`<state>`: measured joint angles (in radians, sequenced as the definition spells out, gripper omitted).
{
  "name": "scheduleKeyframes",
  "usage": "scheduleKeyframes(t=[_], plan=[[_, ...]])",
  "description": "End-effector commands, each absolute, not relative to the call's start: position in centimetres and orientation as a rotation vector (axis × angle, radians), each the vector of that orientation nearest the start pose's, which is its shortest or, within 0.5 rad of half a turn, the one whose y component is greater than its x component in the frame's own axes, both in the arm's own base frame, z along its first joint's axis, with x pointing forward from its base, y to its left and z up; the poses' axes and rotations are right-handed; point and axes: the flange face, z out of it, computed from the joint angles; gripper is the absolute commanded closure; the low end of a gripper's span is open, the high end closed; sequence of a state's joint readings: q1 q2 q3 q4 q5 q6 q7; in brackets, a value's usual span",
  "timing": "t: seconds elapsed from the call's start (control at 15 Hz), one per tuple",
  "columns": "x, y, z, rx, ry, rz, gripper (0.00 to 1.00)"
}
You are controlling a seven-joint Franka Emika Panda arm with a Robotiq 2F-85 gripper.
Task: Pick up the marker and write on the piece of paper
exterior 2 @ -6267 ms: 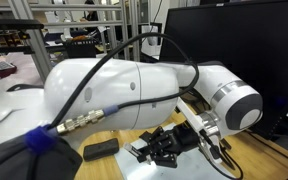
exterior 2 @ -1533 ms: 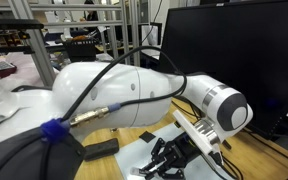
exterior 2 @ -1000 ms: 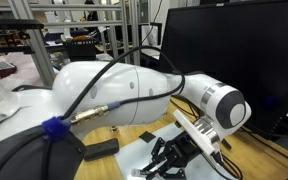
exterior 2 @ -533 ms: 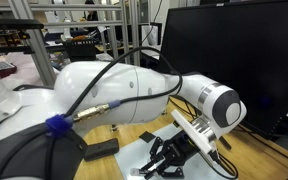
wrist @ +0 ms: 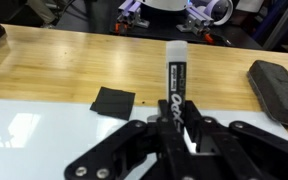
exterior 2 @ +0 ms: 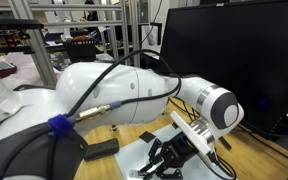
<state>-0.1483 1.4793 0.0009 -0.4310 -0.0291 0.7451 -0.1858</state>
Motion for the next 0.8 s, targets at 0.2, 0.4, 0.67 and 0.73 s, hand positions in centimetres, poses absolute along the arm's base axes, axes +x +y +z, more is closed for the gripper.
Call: scheduleKeyframes(t=[0.2, 0.4, 0.67, 0.73], plan=[[63.8, -10.2, 10.2, -2.502, -0.073, 1.655, 0.95], [63.6, -10.2, 9.8, -2.488, -0.081, 1.664, 0.95], [63.2, -10.2, 9.1, -2.459, -0.114, 1.682, 0.95], [63.2, -10.2, 9.0, -2.452, -0.126, 1.686, 0.95]])
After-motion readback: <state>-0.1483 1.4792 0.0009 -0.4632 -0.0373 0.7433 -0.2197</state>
